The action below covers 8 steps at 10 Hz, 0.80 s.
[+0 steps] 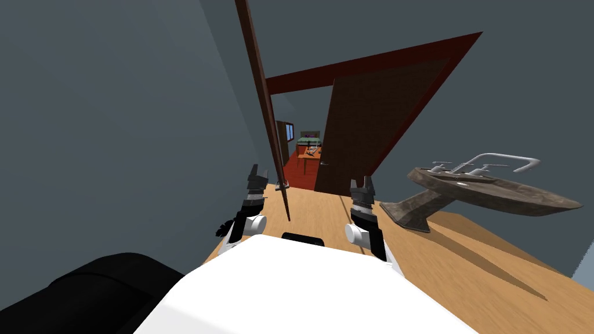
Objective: Pull the door open
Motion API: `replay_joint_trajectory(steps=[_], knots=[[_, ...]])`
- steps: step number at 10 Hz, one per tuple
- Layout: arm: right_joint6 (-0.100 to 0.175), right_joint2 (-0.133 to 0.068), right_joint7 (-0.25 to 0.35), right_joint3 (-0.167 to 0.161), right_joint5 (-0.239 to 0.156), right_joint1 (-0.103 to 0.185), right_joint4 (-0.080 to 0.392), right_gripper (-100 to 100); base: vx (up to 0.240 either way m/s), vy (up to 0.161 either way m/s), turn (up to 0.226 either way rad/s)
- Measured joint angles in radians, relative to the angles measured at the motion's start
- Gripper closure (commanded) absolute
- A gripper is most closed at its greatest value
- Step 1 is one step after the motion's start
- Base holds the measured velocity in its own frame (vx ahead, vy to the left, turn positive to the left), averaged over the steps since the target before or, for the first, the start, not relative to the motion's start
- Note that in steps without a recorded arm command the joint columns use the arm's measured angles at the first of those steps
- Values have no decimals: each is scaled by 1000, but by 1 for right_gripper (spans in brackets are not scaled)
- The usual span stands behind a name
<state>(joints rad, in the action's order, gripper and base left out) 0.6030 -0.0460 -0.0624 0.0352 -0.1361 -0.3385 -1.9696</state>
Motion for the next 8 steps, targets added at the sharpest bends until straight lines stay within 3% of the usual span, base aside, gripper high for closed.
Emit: replay_joint_trajectory(steps=[8], knots=[[44,-15,-45,10,-44,92,223,-100,80,-63,73]])
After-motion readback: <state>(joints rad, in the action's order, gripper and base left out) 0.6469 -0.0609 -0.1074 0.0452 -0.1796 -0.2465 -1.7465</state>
